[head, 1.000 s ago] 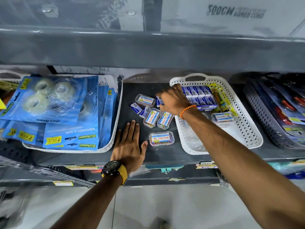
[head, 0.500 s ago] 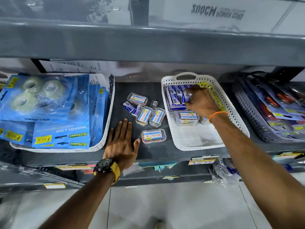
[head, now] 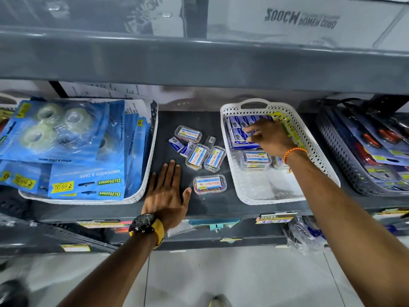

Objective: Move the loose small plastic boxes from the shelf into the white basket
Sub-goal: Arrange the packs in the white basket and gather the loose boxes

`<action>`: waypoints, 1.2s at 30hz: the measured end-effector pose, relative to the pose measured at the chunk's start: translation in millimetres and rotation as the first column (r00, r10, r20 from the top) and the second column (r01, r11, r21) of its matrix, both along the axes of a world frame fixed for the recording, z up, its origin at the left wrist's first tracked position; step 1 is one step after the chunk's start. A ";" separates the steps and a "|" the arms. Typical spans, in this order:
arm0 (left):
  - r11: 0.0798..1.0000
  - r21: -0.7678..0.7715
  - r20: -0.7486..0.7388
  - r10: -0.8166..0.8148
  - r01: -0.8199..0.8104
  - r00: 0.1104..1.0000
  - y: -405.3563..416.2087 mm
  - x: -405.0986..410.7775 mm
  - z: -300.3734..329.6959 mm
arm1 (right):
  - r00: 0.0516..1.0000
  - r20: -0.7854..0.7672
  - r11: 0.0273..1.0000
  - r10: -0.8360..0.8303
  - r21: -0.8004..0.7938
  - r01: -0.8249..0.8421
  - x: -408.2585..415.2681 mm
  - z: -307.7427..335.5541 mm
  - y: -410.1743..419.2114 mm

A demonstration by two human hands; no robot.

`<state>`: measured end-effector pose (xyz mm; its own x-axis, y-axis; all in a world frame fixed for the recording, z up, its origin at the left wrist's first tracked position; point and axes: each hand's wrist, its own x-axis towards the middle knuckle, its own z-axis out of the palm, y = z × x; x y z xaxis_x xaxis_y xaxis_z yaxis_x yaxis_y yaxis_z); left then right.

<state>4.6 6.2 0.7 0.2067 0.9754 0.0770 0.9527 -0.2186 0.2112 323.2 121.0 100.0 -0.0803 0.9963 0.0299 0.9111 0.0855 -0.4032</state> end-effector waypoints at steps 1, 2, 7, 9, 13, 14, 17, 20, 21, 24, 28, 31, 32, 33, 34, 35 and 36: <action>1.000 -0.001 0.001 0.000 0.000 1.000 -0.2 -0.4 -0.1 | 0.999 -0.032 1.000 -0.007 0.013 0.008 -0.9 -0.9 0.2; 1.000 0.000 0.003 0.001 -0.001 1.000 -0.2 -0.3 -0.1 | 0.999 -0.048 1.000 -0.012 0.024 0.013 -1.7 -2.1 0.6; 1.000 0.013 0.014 0.002 -0.002 1.000 -1.0 0.2 0.6 | 0.996 0.020 0.992 -0.086 0.093 0.083 -13.9 2.4 -2.1; 1.000 0.015 0.013 0.002 -0.002 1.000 -1.1 -0.4 0.8 | 0.995 0.045 0.974 -0.086 0.216 0.075 -28.0 8.6 -4.8; 1.000 0.007 0.007 0.004 -0.004 1.000 -0.5 0.3 0.3 | 0.990 0.136 0.943 0.040 0.322 -0.082 -73.2 6.8 -6.1; 1.000 0.008 0.008 0.010 -0.010 1.000 -0.3 0.8 0.1 | 0.985 0.161 0.944 0.056 0.313 -0.105 -84.8 3.7 -5.1; 1.000 0.013 0.006 0.019 -0.020 1.000 0.1 1.8 -0.3 | 0.938 0.344 0.964 0.046 0.232 -0.133 -109.8 -5.0 2.6; 1.000 0.016 0.014 0.017 -0.017 1.000 0.3 1.8 -1.2 | 0.872 0.490 0.988 0.001 0.137 -0.078 -124.6 -2.9 8.5; 1.000 0.013 0.013 0.018 -0.018 1.000 0.5 1.2 -1.6 | 0.855 0.518 0.991 -0.002 0.117 -0.069 -128.3 -2.6 9.7; 1.000 0.000 -0.005 0.015 -0.015 1.000 1.0 0.6 -2.9 | 0.809 0.587 0.994 0.015 0.076 -0.073 -136.6 -4.7 11.0; 1.000 -0.016 -0.017 0.014 -0.014 1.000 1.2 -0.1 -1.7 | 0.819 0.573 0.999 0.018 0.026 -0.039 -141.3 -7.1 15.5; 1.000 -0.016 -0.016 0.017 -0.017 1.000 0.8 0.7 -0.8 | 0.829 0.560 1.000 0.007 0.011 -0.016 -141.9 -6.6 15.6; 1.000 -0.015 -0.017 0.018 -0.018 1.000 0.7 0.8 -0.7 | 0.836 0.549 1.000 0.000 0.014 -0.009 -142.6 -6.3 15.7; 1.000 -0.015 -0.018 0.018 -0.018 1.000 0.5 0.6 -0.6 | 0.843 0.538 1.000 -0.010 0.022 -0.003 -143.0 -6.5 16.2; 1.000 -0.015 -0.015 0.018 -0.018 1.000 0.6 0.4 -0.5 | 0.848 0.530 0.999 -0.019 0.036 0.000 -143.7 -6.5 16.3; 1.000 -0.014 -0.009 0.018 -0.018 1.000 0.7 0.0 -0.2 | 0.852 0.523 0.998 -0.029 0.057 -0.001 -144.5 -7.0 16.9; 1.000 -0.014 -0.003 0.018 -0.018 1.000 0.6 0.1 0.2 | 0.857 0.513 0.997 -0.038 0.079 -0.003 -144.4 -6.9 15.6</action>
